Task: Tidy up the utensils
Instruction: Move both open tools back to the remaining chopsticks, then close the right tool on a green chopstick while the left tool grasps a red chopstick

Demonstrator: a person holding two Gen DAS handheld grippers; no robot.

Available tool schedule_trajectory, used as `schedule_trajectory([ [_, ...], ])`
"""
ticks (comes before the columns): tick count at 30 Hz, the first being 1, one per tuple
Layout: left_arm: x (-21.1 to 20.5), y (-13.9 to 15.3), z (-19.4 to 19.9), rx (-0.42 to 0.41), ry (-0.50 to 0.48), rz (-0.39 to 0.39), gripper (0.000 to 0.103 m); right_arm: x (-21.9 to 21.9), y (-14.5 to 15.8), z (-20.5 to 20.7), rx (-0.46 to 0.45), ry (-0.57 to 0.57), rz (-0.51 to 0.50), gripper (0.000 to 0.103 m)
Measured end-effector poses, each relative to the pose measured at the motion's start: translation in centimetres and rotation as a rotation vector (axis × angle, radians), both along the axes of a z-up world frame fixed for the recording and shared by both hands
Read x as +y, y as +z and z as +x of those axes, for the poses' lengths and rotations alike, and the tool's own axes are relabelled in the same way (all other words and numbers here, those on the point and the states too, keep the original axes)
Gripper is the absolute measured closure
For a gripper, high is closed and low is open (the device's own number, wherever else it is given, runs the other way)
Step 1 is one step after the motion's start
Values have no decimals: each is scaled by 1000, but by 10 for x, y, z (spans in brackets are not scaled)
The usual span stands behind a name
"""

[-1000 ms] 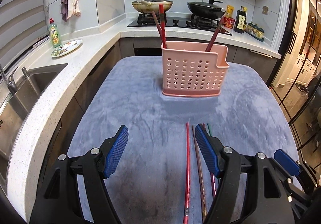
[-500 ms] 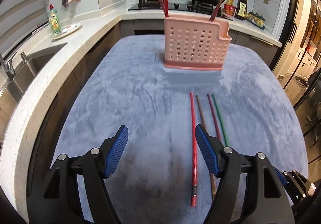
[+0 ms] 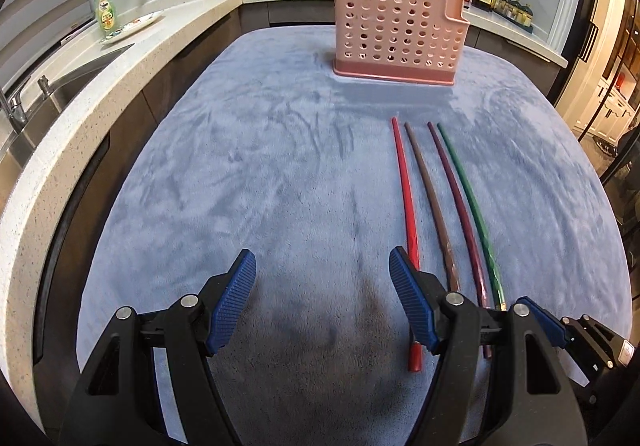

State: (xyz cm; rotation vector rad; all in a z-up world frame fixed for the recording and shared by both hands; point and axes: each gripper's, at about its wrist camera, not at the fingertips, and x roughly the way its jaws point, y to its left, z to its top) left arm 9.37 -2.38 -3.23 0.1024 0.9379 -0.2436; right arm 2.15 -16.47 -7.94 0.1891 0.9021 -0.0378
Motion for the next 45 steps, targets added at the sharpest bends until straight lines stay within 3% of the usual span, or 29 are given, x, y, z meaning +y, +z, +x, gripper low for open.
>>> schedule_trajectory([
  [11,-6,-9,-8,22,-19,6,32,-4,-6,-2,2,-16,-3,96],
  [28,-17,-33,-30,107,-78,-31,30,-15,-3,-16,-2,-54,22,96],
  [34,-19,-40,-31,104,-78,-6,44,-15,-3,-17,-1,-53,21,96],
  [41,-15,-38,-29,101,-78,-23,77,-15,-3,-18,-2,-54,21,96],
  [43,-15,-38,-28,103,-85,-28,91,-15,-3,-17,-2,-54,21,96],
  [45,-15,-37,-29,103,-92,-31,94,-15,-3,-18,-4,-54,21,96],
])
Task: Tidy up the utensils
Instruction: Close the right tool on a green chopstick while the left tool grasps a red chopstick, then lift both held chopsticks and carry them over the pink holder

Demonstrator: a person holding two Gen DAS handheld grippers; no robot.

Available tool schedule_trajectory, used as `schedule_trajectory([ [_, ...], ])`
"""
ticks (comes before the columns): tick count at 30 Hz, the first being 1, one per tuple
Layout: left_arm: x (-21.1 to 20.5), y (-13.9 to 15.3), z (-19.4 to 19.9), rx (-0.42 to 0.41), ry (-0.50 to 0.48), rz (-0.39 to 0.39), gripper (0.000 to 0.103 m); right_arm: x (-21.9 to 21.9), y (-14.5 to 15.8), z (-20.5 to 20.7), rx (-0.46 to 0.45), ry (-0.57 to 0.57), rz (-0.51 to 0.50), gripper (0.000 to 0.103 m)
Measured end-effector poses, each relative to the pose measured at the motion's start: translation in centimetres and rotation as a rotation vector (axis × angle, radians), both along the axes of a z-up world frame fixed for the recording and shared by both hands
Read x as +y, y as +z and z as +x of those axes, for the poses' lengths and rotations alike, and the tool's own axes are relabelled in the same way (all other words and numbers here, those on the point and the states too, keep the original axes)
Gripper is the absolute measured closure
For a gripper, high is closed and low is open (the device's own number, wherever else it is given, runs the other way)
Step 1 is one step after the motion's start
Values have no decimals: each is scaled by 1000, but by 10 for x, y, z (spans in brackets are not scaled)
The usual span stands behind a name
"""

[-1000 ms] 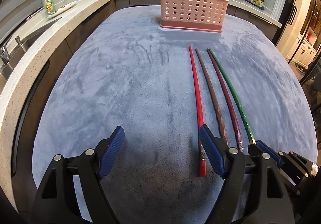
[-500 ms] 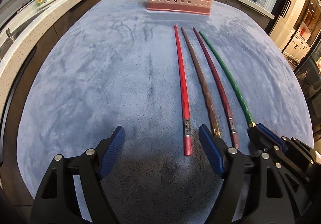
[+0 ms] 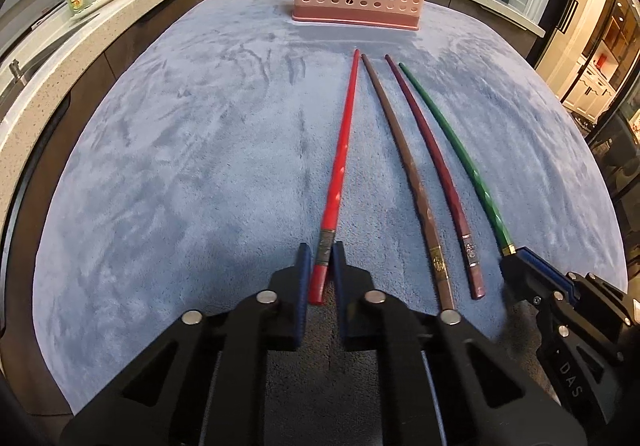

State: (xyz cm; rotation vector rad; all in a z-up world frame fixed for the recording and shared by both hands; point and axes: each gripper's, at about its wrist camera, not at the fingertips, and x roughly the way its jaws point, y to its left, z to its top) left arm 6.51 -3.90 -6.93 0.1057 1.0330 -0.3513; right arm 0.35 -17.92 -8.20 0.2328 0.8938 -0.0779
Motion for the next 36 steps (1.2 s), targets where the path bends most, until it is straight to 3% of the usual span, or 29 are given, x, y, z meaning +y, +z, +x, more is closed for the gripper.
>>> schedule_trajectory([
  [6,-2,8,-1,6,-11,-16,95,-1,12,-4,-26,-4,0,96],
  [13,-2,32,0,-26,-15,-31,95,-11,51,-8,-115,-29,7,96],
  [22,-1,86,10,-121,-8,-73,96,-31,121,4,-278,-62,-13,96],
  [36,-1,170,65,-278,29,-157,96,-55,178,49,-415,-98,-17,96],
])
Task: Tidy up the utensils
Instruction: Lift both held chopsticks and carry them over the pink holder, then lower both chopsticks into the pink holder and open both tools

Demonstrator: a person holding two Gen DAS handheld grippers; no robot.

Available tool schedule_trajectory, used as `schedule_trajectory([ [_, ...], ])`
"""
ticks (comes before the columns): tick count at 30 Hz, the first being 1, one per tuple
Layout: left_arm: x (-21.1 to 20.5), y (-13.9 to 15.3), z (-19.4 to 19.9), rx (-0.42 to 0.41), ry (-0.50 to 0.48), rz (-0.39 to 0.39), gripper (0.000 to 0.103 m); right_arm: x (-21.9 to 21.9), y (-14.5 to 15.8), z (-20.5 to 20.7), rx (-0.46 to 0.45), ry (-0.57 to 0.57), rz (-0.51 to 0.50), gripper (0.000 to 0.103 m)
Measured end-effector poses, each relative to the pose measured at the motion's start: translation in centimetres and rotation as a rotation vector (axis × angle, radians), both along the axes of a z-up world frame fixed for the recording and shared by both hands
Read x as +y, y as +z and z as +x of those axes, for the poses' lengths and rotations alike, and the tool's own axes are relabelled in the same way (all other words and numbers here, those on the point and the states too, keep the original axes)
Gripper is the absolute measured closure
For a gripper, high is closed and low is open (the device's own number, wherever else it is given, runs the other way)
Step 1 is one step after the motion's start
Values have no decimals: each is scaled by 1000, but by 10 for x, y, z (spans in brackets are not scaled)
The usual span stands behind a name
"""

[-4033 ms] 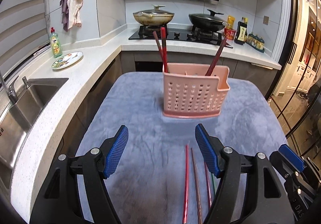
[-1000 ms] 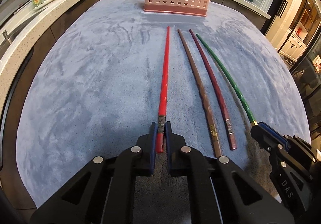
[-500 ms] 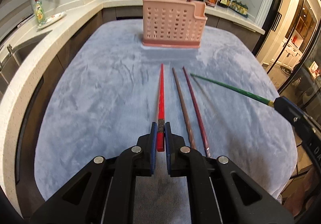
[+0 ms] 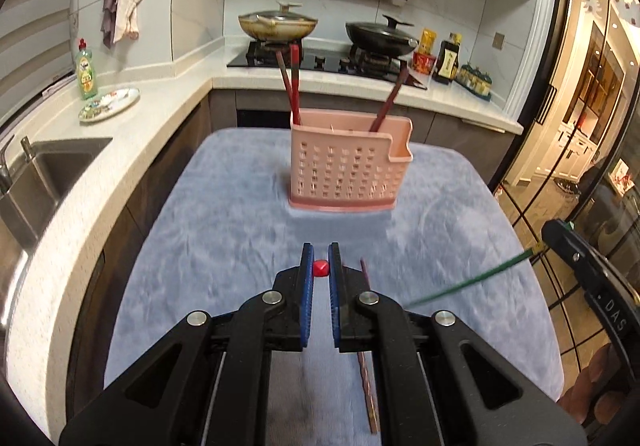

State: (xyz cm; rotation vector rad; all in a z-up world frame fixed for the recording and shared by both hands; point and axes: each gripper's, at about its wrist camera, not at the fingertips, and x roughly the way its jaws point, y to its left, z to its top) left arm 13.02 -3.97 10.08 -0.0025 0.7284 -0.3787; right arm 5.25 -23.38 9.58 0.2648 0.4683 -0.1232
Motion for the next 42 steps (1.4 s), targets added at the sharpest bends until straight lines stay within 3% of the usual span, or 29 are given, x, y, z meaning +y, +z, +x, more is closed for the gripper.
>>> schedule_trajectory([
  [14,-9,65,67,-105,45,-66,96,-22,69,60,-167,-11,28,96],
  [26,-27,150,112,-327,101,-148,96,-46,120,131,-308,-37,100,96],
  [34,-41,149,149,-368,106,-147,96,-48,114,177,-310,-53,97,96],
  [42,-51,106,173,-314,90,-122,96,-50,76,202,-225,-39,107,96],
])
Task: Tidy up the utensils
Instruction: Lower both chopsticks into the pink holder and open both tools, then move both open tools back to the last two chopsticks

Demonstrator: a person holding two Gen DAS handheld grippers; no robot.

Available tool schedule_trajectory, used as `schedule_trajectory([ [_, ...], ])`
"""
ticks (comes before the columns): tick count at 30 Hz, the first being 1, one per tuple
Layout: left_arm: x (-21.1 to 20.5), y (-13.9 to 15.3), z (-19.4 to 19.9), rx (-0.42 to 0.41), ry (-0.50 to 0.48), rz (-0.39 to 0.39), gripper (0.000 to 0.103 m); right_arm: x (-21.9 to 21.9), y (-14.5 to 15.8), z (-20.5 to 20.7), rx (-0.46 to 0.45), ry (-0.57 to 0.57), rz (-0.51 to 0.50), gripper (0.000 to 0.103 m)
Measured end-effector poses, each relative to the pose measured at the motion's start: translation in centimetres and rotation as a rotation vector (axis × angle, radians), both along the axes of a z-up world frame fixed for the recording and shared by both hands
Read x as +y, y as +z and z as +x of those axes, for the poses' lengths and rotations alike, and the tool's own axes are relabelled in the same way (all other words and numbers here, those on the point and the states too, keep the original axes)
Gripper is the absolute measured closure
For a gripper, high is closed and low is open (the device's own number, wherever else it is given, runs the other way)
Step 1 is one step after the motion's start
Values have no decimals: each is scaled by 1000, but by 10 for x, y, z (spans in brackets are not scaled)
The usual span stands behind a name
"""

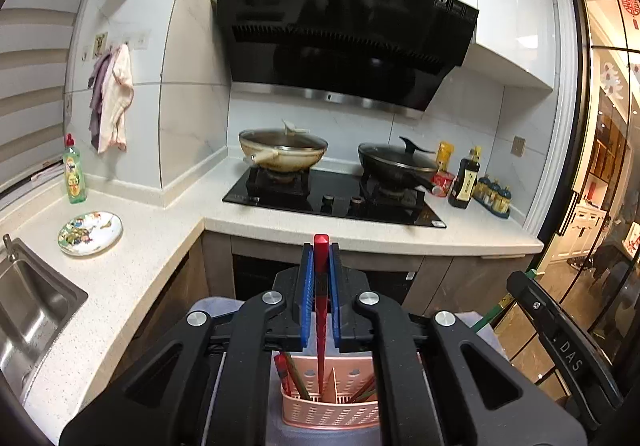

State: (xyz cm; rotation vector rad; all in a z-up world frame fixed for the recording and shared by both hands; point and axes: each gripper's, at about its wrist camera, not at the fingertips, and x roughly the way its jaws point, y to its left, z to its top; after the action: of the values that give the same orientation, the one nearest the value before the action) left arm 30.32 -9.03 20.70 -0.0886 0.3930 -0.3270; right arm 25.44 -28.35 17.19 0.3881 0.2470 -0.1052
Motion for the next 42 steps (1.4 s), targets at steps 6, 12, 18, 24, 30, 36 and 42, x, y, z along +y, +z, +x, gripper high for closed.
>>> schedule_trajectory([
  [6,-2,-27,8,52,-20,-2,96,3,-28,10,69,8,-14,96],
  [12,-5,-42,8,79,-24,25,95,3,-40,14,110,13,-22,94],
  [18,-3,-47,1,91,-8,41,80,5,-37,3,98,16,-19,87],
  [24,-1,-44,-20,64,14,76,53,11,-31,-17,85,39,-20,83],
  [30,4,-46,-45,72,36,132,44,23,-33,-44,87,79,-35,78],
  [36,14,-58,-71,121,42,160,44,42,-39,-78,109,111,-86,77],
  [42,22,-68,-98,155,51,184,44,63,-46,-114,132,136,-141,75],
])
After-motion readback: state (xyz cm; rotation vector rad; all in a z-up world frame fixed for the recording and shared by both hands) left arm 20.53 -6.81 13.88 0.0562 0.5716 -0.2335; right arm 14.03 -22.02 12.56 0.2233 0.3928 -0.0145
